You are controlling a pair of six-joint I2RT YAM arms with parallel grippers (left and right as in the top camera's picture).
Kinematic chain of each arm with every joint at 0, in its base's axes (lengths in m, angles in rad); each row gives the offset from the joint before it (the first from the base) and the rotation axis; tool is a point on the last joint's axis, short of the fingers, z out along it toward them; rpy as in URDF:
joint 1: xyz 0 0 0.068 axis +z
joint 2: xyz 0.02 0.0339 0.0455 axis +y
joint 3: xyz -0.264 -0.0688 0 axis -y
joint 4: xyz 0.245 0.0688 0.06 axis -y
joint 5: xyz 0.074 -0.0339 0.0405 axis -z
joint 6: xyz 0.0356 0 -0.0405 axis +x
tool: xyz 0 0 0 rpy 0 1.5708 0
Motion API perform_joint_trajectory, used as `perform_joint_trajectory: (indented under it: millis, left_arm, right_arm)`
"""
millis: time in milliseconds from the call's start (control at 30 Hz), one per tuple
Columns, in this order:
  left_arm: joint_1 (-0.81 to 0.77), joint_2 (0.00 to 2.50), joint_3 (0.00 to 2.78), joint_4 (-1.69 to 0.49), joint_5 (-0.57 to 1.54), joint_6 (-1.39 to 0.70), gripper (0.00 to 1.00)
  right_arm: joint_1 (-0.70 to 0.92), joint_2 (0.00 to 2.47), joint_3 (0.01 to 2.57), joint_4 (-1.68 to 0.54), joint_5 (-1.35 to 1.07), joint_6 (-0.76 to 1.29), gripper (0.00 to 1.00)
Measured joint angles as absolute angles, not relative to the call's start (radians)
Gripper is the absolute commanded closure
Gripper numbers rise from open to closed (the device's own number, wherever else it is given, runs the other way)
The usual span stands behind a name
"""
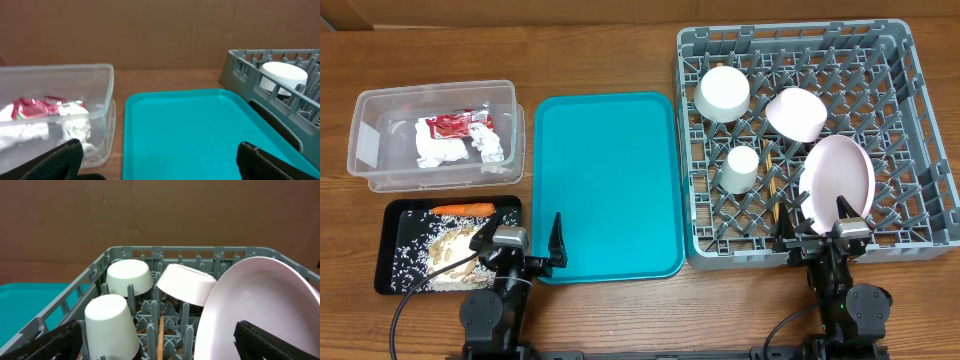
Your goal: Sort waste into correct bins and load items into the dishwasher
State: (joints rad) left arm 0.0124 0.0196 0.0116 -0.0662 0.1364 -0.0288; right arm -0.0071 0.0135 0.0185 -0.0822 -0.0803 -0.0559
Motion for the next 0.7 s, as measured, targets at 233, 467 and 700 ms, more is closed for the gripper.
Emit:
perform_joint_trajectory:
  millis: [233, 467, 700]
  left_arm:
    - [0.012, 0.017, 0.012, -0.067, 0.119, 0.003, 0.00]
    - [0.012, 0.017, 0.012, -0.075, 0.072, -0.005, 0.00]
    - [0.013, 0.017, 0.012, -0.075, 0.062, -0.019, 0.00]
  right_arm:
    - [-0.007, 0.014, 0.019, -0.082, -0.080, -0.056, 0.00]
    - [-0.007, 0.014, 0.019, -0.082, -0.080, -0.056, 0.00]
    - [-0.007, 0.014, 0.019, -0.082, -0.081, -0.056, 0.00]
